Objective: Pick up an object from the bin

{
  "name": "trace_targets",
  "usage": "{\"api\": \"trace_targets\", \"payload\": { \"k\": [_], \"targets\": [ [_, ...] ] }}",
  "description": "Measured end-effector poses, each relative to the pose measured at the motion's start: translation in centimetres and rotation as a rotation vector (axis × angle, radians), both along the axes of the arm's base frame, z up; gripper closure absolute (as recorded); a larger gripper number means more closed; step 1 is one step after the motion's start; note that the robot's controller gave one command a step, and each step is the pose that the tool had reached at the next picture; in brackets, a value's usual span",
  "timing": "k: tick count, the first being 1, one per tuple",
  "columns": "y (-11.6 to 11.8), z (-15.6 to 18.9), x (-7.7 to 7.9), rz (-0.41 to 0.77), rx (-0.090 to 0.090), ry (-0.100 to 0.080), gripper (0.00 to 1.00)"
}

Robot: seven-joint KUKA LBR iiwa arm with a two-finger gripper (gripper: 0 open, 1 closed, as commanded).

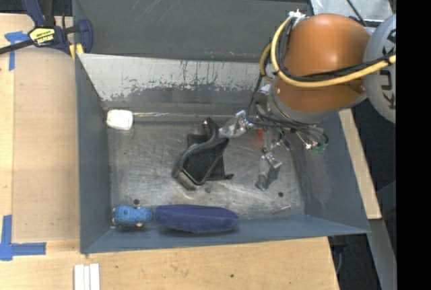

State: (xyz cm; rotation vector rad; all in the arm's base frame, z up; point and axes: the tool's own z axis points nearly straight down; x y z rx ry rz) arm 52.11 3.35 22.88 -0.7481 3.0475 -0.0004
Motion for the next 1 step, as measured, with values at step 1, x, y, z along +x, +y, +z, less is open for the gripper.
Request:
{"api": "trace_targets", "payload": {
  "k": [1],
  "targets": [
    [-1.18,-11.13,2.55,0.073,0.0,-0.01,0.0]
  ]
}}
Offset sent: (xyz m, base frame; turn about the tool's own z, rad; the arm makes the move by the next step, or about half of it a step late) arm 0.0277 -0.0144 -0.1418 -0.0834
